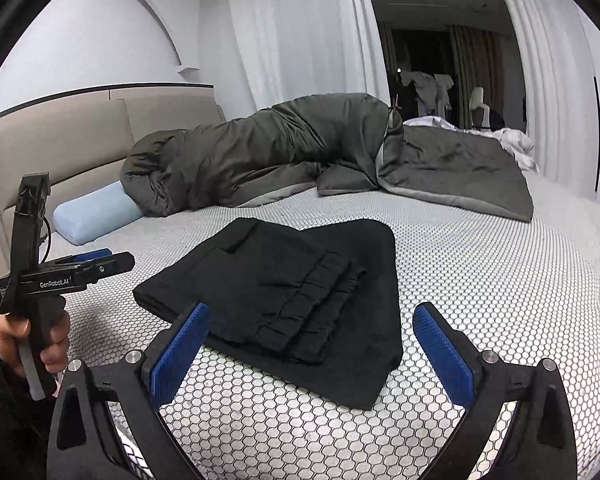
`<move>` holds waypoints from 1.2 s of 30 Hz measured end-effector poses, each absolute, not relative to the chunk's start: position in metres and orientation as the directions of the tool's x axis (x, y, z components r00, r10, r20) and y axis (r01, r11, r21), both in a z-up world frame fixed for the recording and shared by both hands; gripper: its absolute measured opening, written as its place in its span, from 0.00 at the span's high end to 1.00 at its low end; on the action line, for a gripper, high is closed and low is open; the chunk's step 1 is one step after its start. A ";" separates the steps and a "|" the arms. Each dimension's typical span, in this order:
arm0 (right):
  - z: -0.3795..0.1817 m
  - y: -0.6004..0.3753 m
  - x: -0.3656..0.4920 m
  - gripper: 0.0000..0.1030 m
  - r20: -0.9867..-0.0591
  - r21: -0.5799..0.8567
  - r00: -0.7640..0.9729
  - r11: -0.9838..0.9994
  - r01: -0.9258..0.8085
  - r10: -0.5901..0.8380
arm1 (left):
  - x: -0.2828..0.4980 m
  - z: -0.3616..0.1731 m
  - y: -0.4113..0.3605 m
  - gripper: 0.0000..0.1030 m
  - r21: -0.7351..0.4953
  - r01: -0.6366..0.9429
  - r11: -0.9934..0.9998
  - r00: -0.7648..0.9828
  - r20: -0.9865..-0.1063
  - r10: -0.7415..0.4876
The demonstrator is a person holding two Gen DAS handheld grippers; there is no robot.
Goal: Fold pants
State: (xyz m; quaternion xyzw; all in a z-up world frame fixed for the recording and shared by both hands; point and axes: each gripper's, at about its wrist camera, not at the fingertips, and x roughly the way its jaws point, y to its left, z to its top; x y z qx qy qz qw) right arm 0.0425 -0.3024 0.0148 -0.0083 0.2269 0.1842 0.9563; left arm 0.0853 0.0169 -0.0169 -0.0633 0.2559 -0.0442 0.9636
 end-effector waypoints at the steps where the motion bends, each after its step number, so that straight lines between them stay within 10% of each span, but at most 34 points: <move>1: 0.015 -0.301 0.042 0.00 -0.432 0.065 0.832 0.932 -0.356 0.348 | 0.084 -0.017 0.013 0.01 -0.133 0.061 0.989 0.868 -0.482 -0.118; 36: 0.014 -0.295 0.034 0.00 -0.387 0.054 0.843 0.922 -0.384 0.374 | 0.074 -0.021 -0.014 0.01 0.009 0.119 0.993 0.894 -0.436 -0.103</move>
